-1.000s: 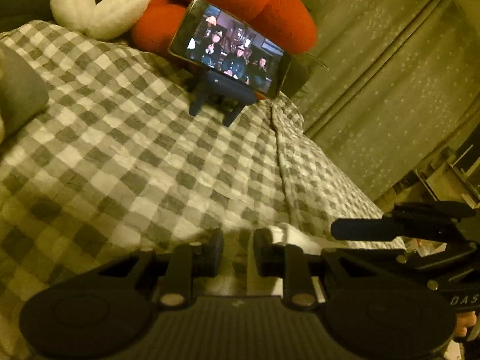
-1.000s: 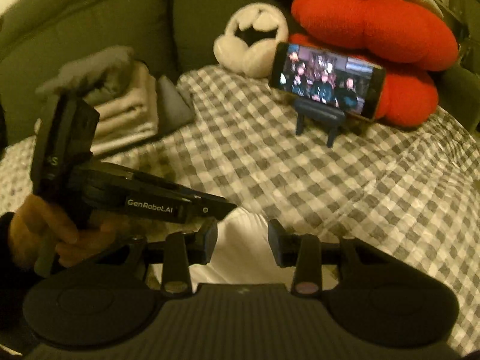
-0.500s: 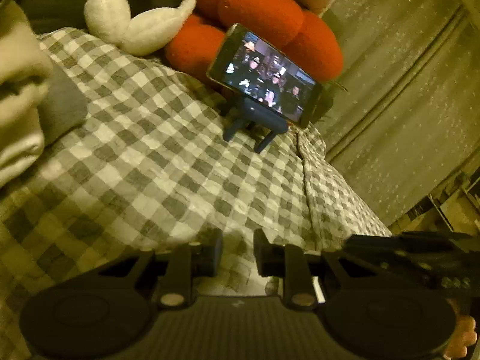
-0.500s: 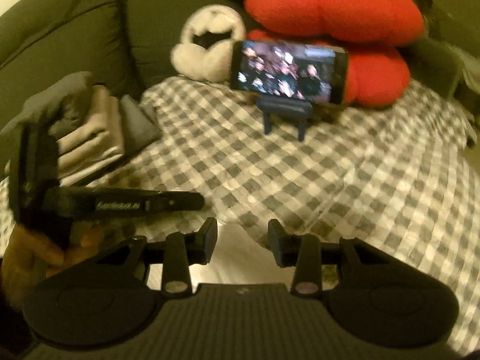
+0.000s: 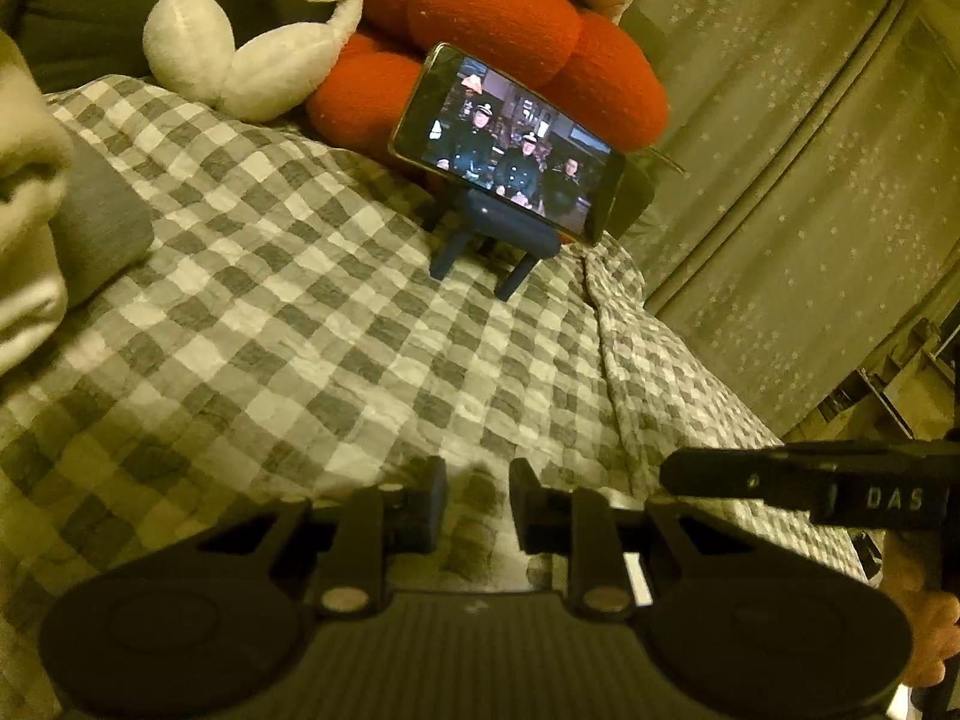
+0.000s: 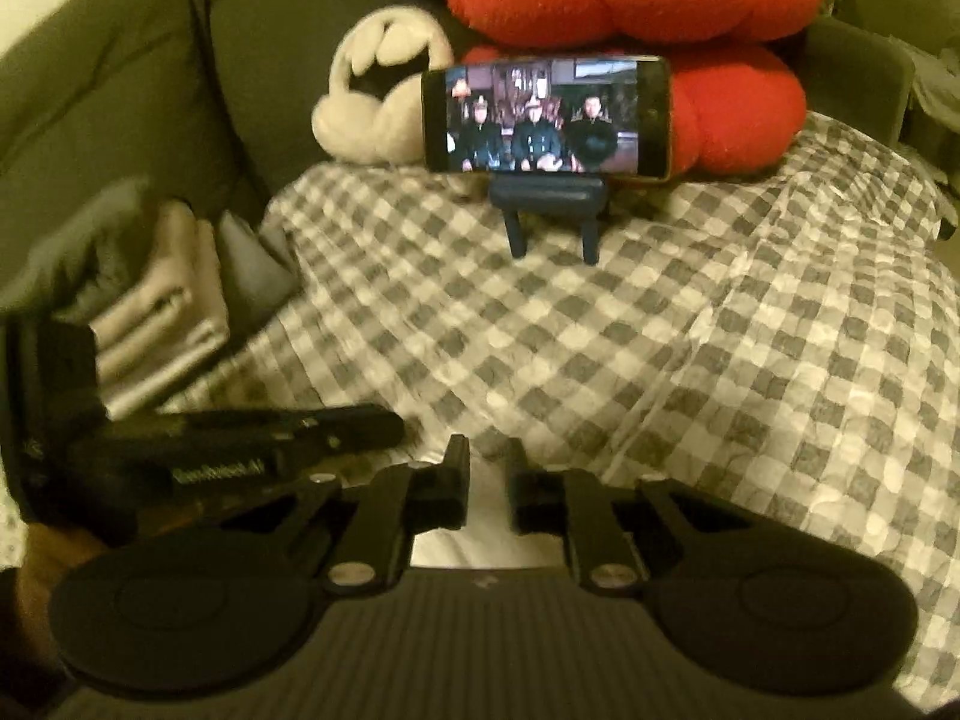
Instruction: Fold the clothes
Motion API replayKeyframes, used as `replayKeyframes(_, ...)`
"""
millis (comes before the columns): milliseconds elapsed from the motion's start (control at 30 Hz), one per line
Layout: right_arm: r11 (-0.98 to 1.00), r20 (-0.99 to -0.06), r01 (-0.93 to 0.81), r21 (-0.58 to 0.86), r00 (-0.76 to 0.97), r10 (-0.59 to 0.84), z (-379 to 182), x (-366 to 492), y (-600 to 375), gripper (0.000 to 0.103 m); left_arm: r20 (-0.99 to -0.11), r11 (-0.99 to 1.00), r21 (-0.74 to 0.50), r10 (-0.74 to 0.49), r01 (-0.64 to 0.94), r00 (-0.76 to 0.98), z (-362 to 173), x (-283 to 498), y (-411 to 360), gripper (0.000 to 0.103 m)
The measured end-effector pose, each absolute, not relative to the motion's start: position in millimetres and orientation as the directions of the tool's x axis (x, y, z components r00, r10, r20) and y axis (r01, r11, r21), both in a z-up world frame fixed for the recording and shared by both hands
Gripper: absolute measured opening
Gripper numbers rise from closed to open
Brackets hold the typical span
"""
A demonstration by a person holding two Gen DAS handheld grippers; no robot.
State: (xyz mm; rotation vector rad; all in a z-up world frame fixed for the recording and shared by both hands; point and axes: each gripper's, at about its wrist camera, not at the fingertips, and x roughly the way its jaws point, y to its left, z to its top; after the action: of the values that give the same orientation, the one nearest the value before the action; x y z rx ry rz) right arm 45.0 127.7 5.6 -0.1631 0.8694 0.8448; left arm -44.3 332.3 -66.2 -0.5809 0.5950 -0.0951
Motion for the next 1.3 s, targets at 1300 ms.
replayKeyframes(1300, 0.637, -0.717, -0.748, 0.186, 0.34, 0.609, -15.1, 56.3, 147.7, 0.008, -0.46, 0.77, -0.636, -0.339, -0.038, 0.821, -72.8, -43.4, 342.5, 0.023)
